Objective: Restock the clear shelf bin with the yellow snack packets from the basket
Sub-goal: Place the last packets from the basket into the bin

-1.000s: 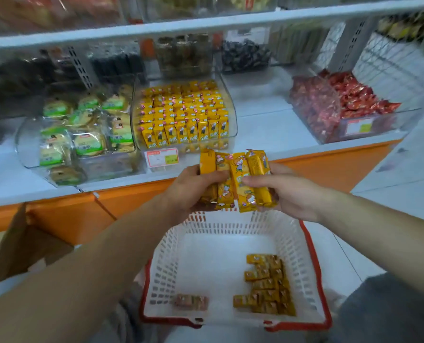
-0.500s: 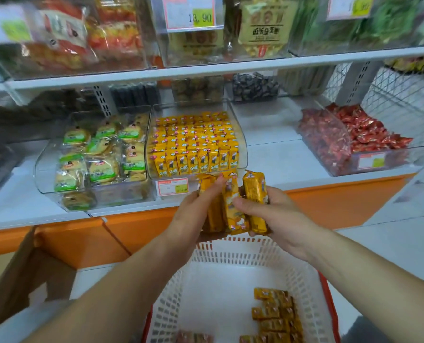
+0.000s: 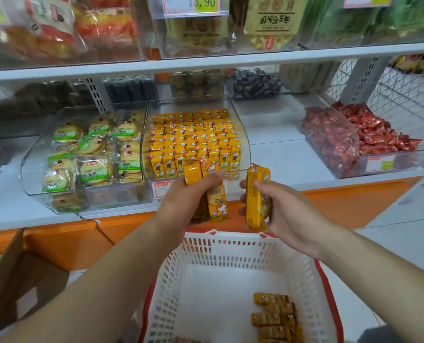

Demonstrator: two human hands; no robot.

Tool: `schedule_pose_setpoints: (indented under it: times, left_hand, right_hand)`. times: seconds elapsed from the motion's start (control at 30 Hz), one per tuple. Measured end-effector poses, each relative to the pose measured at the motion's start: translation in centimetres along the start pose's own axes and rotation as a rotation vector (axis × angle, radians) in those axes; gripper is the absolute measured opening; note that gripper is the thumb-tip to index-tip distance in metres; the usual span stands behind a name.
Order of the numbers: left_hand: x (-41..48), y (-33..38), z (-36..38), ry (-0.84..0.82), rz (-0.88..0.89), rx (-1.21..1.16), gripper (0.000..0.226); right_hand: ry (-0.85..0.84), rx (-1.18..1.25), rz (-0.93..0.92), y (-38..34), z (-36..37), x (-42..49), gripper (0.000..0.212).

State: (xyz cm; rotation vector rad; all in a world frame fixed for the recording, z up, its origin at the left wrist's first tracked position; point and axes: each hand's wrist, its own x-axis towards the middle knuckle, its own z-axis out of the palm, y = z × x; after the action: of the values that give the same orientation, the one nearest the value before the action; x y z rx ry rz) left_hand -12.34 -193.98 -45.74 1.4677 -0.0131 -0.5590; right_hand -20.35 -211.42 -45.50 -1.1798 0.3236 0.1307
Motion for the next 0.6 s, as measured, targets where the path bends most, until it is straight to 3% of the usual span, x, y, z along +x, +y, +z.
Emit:
schedule_pose_setpoints:
  times: [0.13,0.23,0.4,0.6]
  left_hand:
    - [-0.2,0.2,-0.7,0.002,0.014,0.031,0.038]
    - [-0.3,0.5,-1.2,0.008,0.038,0.044,0.037]
    - [-0.2,1.5,-1.9,0.025,0.081,0.033,0.03]
    - [0.1,2.0,-2.5,0.028,0.096,0.003,0.028]
  right_hand:
    - [0.11,-0.171,-0.193,-0.4,-0.7,0.1,0.029]
    - [0.179,-0.365,-0.366,-1.3,-1.1,0.3,0.029]
    - [0.297,-0.539,-0.481,-4.1,-0.7,2.7,0.027]
    - [0.247,-0.712,-0.664,-8.3,0.4,8.2,0.009]
